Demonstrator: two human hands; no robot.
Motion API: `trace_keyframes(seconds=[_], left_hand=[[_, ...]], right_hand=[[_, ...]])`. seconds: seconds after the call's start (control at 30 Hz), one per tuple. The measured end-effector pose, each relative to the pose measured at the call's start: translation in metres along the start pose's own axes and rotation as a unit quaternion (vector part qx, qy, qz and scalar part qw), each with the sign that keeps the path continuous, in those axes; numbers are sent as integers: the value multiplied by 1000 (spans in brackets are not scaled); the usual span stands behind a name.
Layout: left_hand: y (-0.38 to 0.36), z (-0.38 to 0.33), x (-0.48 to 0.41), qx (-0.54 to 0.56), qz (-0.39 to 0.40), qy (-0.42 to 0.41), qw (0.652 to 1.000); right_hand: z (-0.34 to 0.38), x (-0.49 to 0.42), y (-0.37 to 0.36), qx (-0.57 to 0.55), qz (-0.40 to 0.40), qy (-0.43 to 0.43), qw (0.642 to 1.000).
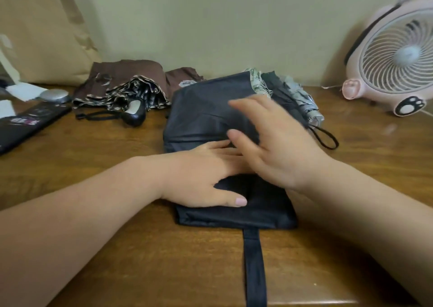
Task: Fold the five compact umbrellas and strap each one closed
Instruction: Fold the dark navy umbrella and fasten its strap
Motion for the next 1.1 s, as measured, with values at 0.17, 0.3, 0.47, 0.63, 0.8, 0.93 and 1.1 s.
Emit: trace_keyframes(seconds=[0.17,0.3,0.47,0.63,0.8,0.93,1.1], left_hand=[[-3,-5,8,3,29,46,998],[12,-9,53,109,73,88,987],[19,-4,137,215,-346,321,855],[-22,-42,138,291,-294,416,810],[-34,-55,117,265,-335,429,796],[-36,-52,109,253,-388,434,773],[-27,-55,100,74,-396,364,840]], right_hand=[[-16,-14,-51,38,136,62,988],[-23,-9,-50,93,156,89,979],[-23,-10,-56,156,186,96,965],[-24,-10,-59,138,174,99,970],[-18,-9,-58,134,182,93,970],[-16,-9,-57,138,195,85,967],[-15,-10,-56,126,195,87,969]])
Point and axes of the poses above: each hand's wrist, its own x-axis away from the middle knuckle, its own y-axis out of the back of the hand, z = x × y, the point moved 3 cm from there along -x, towards the middle knuckle
